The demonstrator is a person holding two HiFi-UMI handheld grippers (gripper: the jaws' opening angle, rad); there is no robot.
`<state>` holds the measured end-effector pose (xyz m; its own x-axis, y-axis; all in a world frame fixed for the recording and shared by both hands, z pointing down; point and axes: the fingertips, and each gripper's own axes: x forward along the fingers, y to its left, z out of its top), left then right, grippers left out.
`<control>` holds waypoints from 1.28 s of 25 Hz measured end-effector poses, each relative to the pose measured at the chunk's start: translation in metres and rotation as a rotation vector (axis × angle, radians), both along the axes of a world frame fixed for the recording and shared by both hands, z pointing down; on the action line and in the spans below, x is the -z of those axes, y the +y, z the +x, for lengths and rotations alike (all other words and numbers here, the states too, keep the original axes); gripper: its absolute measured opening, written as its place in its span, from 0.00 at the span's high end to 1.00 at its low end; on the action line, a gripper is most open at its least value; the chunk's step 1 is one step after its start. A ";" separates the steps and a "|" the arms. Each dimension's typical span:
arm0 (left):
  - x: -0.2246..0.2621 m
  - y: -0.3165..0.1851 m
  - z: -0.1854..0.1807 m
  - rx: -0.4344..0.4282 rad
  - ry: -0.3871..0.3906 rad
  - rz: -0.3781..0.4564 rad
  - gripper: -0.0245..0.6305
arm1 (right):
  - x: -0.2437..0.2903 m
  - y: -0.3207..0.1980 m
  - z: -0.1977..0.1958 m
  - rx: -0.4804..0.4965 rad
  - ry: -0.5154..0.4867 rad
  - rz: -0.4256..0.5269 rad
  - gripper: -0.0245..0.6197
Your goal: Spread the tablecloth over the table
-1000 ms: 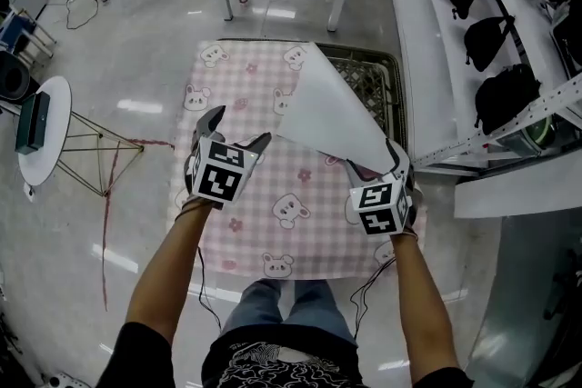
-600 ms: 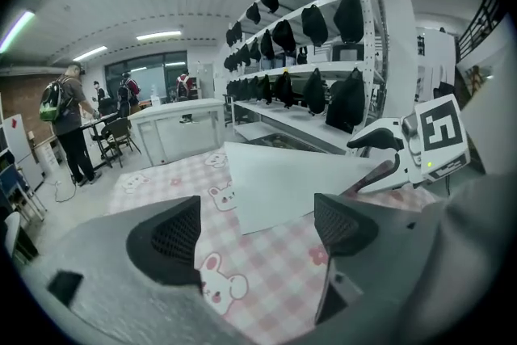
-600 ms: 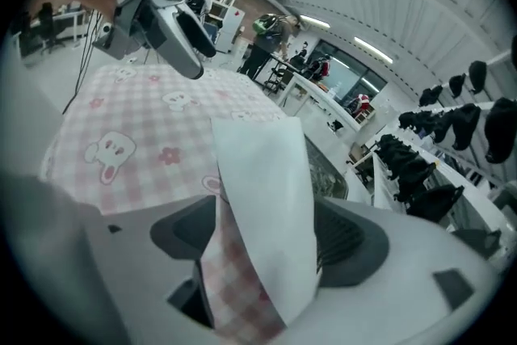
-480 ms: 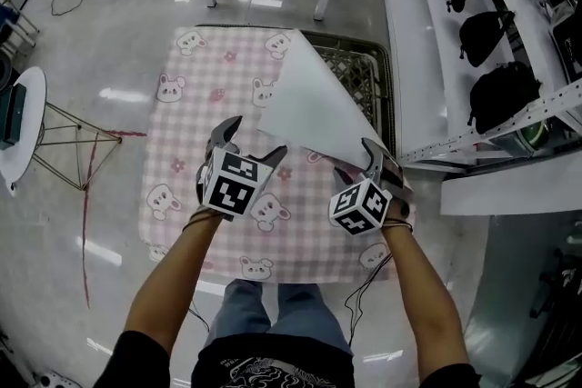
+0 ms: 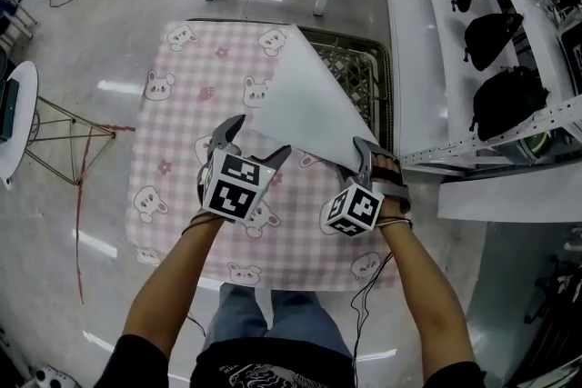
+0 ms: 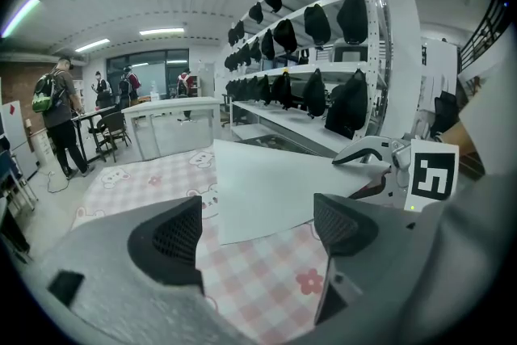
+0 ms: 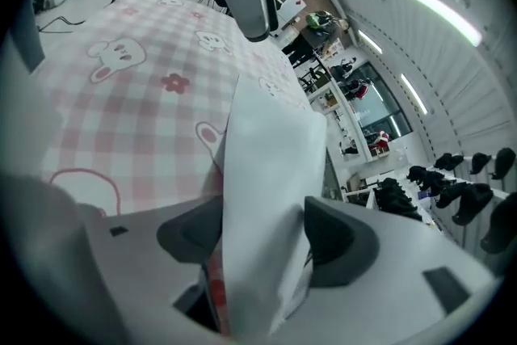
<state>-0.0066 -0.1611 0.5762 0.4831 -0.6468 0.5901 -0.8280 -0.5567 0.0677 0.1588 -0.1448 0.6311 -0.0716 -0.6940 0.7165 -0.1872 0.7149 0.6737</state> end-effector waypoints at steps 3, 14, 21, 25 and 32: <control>0.001 -0.005 0.004 0.003 -0.003 0.004 0.29 | 0.009 -0.003 0.001 0.002 -0.052 0.011 0.52; 0.012 -0.021 0.032 -0.014 -0.009 0.015 0.29 | 0.057 -0.028 0.013 -0.040 -0.240 0.116 0.74; 0.014 -0.027 0.048 -0.023 -0.025 0.012 0.29 | 0.077 -0.054 0.034 -0.114 -0.336 0.170 0.90; 0.014 -0.031 0.055 -0.031 -0.033 0.006 0.29 | 0.085 -0.068 0.053 -0.242 -0.485 0.133 0.95; 0.013 -0.047 0.079 -0.038 -0.026 0.001 0.29 | 0.075 -0.097 0.104 -0.519 -0.810 0.002 0.95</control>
<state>0.0721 -0.2078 0.5637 0.4919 -0.6292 0.6018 -0.8079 -0.5876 0.0459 0.2628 -0.2421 0.5561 -0.2275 -0.7797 0.5833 -0.8892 0.4106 0.2020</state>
